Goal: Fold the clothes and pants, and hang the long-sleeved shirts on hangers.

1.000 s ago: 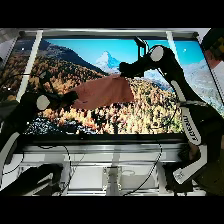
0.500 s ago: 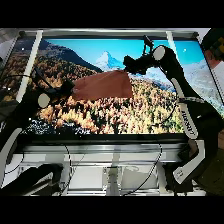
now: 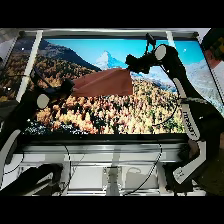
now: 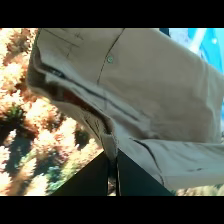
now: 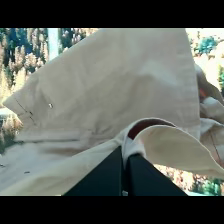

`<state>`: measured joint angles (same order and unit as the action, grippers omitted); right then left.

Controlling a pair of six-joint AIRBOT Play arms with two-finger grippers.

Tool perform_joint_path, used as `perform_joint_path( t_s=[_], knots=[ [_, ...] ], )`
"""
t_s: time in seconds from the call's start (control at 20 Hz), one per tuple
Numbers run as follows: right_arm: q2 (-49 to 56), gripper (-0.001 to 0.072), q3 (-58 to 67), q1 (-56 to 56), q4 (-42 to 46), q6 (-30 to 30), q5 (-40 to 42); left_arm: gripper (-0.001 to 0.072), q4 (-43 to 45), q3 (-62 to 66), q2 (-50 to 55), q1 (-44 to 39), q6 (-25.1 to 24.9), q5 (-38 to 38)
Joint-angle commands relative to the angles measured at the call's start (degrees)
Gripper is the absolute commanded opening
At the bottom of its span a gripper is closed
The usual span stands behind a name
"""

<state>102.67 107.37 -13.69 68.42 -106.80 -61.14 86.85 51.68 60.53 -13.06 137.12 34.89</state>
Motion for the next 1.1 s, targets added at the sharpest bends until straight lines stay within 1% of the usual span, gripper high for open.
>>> perform_joint_path(
  t_s=[0.0,0.15,0.25,0.4,0.5,0.55,0.65,0.75,0.8,0.85,0.9,1.0,1.05],
  knots=[
    [-3.3,0.0009,-1.9,-0.8,3.7,0.7,-1.0,0.0014,7.9,0.0,-5.2,-0.2,-3.2,10.0],
    [-8.5,0.0009,-8.9,-2.4,4.5,1.6,-0.8,0.0014,15.0,-0.1,-9.7,-2.6,-3.3,20.7],
    [-13.1,0.0009,-15.0,-3.3,5.4,1.7,-0.6,0.0014,17.1,-0.1,-12.3,-6.6,-3.3,24.8],
    [-20.6,0.0010,-23.4,-4.1,7.1,1.7,-0.9,0.0014,18.1,-0.1,-14.4,-13.3,-2.3,27.9],
    [-25.3,0.0010,-26.7,-4.4,6.8,2.0,-3.1,0.0014,18.1,-0.1,-14.0,-15.8,-2.0,29.8],
    [-26.9,0.0010,-26.8,-5.2,6.8,3.1,-5.1,0.0015,18.2,-0.2,-13.7,-16.7,-1.2,29.7],
    [-28.0,0.0010,-26.2,-7.2,6.8,3.5,-5.2,0.0015,18.2,-0.2,-12.8,-17.0,0.9,26.8],
    [-26.7,0.0009,-25.1,-8.8,6.5,3.5,-1.7,0.0015,19.0,-0.2,-11.2,-16.7,5.6,20.9],
    [-25.4,0.0009,-24.4,-8.8,5.7,3.5,-0.6,0.0015,20.1,-0.2,-9.9,-16.7,10.0,17.6],
    [-23.7,0.0009,-23.4,-8.7,4.3,3.5,0.1,0.0015,21.0,-0.2,-8.7,-16.7,15.3,14.7],
    [-22.1,0.0009,-22.3,-8.6,3.0,3.4,1.0,0.0016,22.0,-0.2,-7.1,-16.7,21.7,11.7],
    [-18.6,0.0009,-19.0,-8.4,-0.4,3.3,2.9,0.0016,23.8,-0.1,-3.5,-16.7,32.6,7.5],
    [-16.9,0.0009,-17.0,-8.4,-1.1,3.4,3.7,0.0016,24.2,-0.1,-1.7,-16.7,36.0,6.8]
  ],
)
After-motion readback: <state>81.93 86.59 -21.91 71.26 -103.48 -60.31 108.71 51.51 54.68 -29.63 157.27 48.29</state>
